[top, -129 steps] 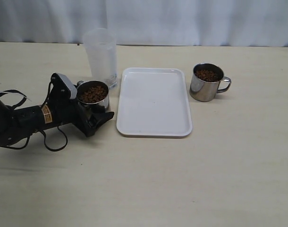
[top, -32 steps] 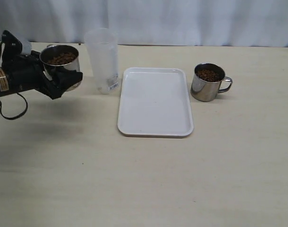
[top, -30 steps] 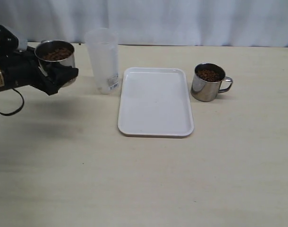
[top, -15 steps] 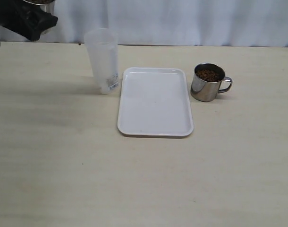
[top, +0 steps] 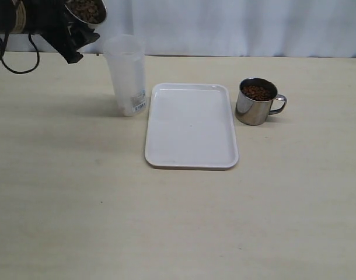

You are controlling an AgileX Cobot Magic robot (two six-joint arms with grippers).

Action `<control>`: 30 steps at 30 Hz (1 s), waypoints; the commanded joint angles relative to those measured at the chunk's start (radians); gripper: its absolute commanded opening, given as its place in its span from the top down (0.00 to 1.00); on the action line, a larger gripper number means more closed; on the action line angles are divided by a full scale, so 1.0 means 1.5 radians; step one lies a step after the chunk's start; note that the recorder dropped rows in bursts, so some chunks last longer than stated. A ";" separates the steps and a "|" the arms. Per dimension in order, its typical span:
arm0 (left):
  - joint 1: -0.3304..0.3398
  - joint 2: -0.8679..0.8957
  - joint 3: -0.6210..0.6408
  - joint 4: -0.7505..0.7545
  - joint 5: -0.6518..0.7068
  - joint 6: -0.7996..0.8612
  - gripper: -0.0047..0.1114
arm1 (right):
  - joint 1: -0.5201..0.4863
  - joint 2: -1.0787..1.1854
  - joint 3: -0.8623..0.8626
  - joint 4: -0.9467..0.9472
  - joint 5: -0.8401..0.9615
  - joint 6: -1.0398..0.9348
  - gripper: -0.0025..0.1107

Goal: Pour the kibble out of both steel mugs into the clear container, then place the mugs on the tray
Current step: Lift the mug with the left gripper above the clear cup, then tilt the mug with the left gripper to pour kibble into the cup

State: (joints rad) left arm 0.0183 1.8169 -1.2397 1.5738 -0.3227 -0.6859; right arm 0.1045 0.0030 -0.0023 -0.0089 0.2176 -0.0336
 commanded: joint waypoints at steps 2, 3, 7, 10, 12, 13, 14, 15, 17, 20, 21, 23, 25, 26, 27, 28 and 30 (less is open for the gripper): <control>-0.005 0.026 -0.034 0.008 0.015 0.007 0.96 | 0.002 -0.002 0.002 -0.004 -0.004 -0.003 0.94; -0.005 0.027 -0.037 0.010 0.015 0.007 0.96 | 0.002 -0.002 0.002 -0.004 -0.004 -0.003 0.94; -0.005 0.027 -0.048 0.044 0.016 0.011 0.96 | 0.002 -0.002 0.002 -0.004 -0.004 -0.003 0.94; -0.007 0.027 -0.047 0.044 0.017 0.012 0.96 | 0.002 -0.002 0.002 -0.004 -0.004 -0.003 0.94; -0.013 0.027 -0.047 0.044 0.037 0.026 0.96 | 0.002 -0.002 0.002 -0.004 -0.004 -0.003 0.94; -0.021 0.027 -0.047 0.047 0.053 0.037 0.96 | 0.002 -0.002 0.002 -0.004 -0.004 -0.003 0.94; -0.028 0.027 -0.047 0.059 0.062 0.040 0.96 | 0.002 -0.002 0.002 -0.004 -0.004 -0.003 0.94; -0.034 0.027 -0.047 0.061 0.068 0.042 0.96 | 0.002 -0.002 0.002 -0.004 -0.004 -0.003 0.94; -0.044 0.027 -0.052 0.059 0.073 0.043 0.96 | 0.002 -0.002 0.002 -0.004 -0.004 -0.003 0.94; -0.044 0.027 -0.062 0.053 0.066 0.028 0.96 | 0.002 -0.002 0.002 -0.004 -0.004 -0.003 0.94; -0.044 0.027 -0.063 0.053 0.067 0.026 0.96 | 0.002 -0.002 0.002 -0.004 -0.004 -0.003 0.94; -0.044 0.027 -0.064 0.053 0.069 0.022 0.96 | 0.002 -0.002 0.002 -0.004 -0.004 -0.003 0.94; -0.044 0.027 -0.064 0.053 0.069 0.020 0.96 | 0.002 -0.002 0.002 -0.004 -0.004 -0.003 0.94; -0.044 0.027 -0.064 0.053 0.069 0.018 0.96 | 0.002 -0.002 0.002 -0.004 -0.004 -0.003 0.94; -0.044 0.027 -0.064 0.053 0.069 0.018 0.96 | 0.002 -0.002 0.002 -0.004 -0.004 -0.003 0.94; -0.044 0.027 -0.064 0.053 0.069 0.018 0.96 | 0.002 -0.002 0.002 -0.004 -0.004 -0.003 0.94; -0.044 0.027 -0.064 0.053 0.069 0.018 0.96 | 0.002 -0.002 0.002 -0.004 -0.004 -0.003 0.94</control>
State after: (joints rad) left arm -0.0470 1.8661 -1.3270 1.6694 -0.2216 -0.6486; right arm 0.1045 0.0030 -0.0023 -0.0089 0.2176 -0.0336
